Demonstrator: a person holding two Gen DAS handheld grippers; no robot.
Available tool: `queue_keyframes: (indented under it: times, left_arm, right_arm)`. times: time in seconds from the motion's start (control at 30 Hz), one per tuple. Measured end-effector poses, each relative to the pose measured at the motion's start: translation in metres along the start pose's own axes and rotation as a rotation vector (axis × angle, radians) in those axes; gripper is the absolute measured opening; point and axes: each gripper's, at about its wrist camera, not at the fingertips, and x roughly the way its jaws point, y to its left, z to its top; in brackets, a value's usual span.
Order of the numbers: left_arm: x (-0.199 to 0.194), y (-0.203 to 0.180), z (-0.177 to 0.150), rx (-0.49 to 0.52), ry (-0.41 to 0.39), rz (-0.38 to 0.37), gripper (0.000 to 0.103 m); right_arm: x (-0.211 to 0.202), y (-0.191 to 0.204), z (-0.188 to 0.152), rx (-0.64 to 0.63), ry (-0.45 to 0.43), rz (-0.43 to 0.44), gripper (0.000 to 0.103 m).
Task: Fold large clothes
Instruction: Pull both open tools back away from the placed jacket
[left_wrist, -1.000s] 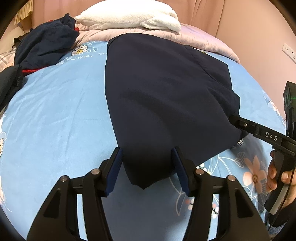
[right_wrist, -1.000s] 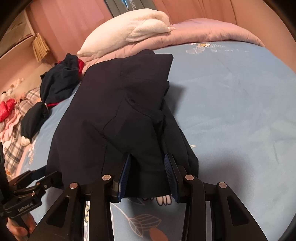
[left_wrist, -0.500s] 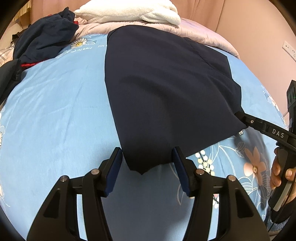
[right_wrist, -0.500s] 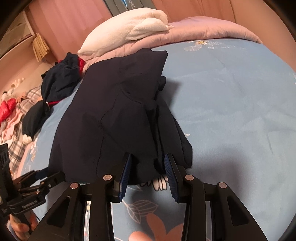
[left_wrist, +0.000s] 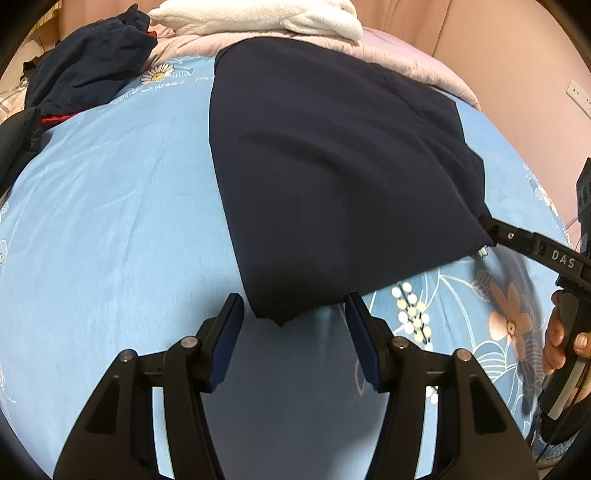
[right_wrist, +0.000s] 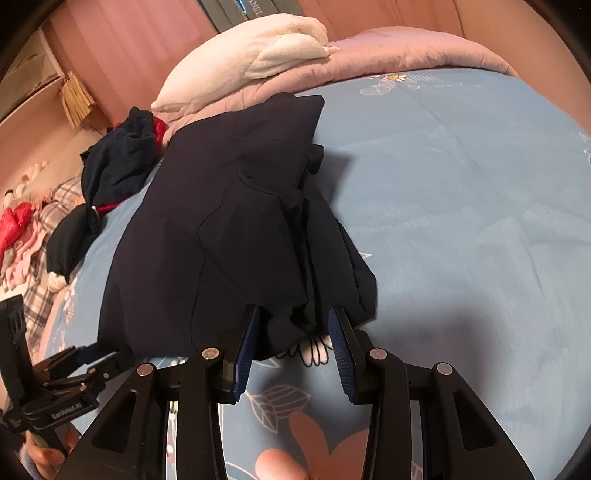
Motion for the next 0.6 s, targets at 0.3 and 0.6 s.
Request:
queue_keyframes:
  times: [0.3,0.6]
  left_arm:
    - [0.003,0.01,-0.007,-0.039,0.027,0.029,0.056]
    - [-0.017,0.01,-0.011,-0.068,-0.015,0.009,0.063]
  right_arm:
    - [-0.003,-0.003,-0.001,0.017,0.006,0.001,0.04]
    - [-0.009,-0.007,-0.004,0.032,0.01,0.0,0.041]
